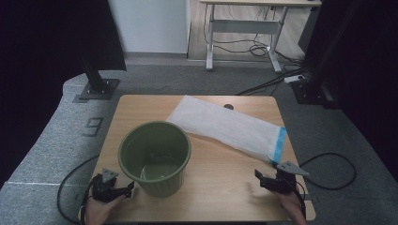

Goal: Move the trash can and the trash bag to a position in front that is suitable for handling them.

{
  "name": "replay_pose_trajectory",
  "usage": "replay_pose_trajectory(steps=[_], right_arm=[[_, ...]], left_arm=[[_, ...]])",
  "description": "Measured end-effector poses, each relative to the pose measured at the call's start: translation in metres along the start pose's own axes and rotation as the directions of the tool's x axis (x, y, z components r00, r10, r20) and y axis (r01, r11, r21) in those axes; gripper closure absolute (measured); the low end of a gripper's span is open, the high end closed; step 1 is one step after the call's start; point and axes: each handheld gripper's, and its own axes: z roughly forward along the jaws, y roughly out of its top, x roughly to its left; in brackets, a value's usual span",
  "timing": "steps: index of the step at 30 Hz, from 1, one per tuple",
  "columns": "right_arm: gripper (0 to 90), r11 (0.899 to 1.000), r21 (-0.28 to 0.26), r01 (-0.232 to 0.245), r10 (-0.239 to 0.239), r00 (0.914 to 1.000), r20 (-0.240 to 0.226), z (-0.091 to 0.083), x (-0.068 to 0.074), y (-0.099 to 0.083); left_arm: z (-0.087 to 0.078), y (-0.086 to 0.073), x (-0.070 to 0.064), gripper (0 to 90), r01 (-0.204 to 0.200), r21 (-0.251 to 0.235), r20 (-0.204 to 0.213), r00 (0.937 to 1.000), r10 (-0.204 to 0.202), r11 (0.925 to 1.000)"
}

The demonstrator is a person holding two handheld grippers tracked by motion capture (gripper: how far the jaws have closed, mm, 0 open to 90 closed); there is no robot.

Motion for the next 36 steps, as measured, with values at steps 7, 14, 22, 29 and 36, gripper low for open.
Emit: replay_pose_trajectory(steps=[7,14,22,29,36], right_arm=[[12.7,1.0,0.013,0.023,-0.023,0.9996,0.016,0.0,0.0,-0.002],[12.7,0.997,0.035,0.074,-0.074,0.9972,0.012,-0.001,0.005,-0.004],[13.0,0.995,0.061,0.085,-0.085,0.9964,-0.007,0.002,0.006,-0.004],[13.2,0.993,0.061,0.099,-0.097,0.995,-0.024,0.003,0.009,-0.005],[13.3,0.99,0.086,0.109,-0.107,0.994,-0.024,0.002,0.016,-0.008]], left_arm=[[-0.012,-0.001,-0.002,5.5,-0.04,-0.038,0.061,0.9973,0.042,0.9985],[-0.034,-0.008,-0.011,4.2,-0.071,-0.138,0.181,0.9789,0.096,0.9879],[-0.04,0.003,-0.037,4.7,-0.176,-0.245,0.383,0.886,0.262,0.9535],[-0.024,0.014,-0.051,4.3,-0.209,-0.223,0.406,0.8681,0.286,0.9521],[-0.005,0.034,-0.061,5.5,-0.249,-0.225,0.425,0.845,0.325,0.9418]])
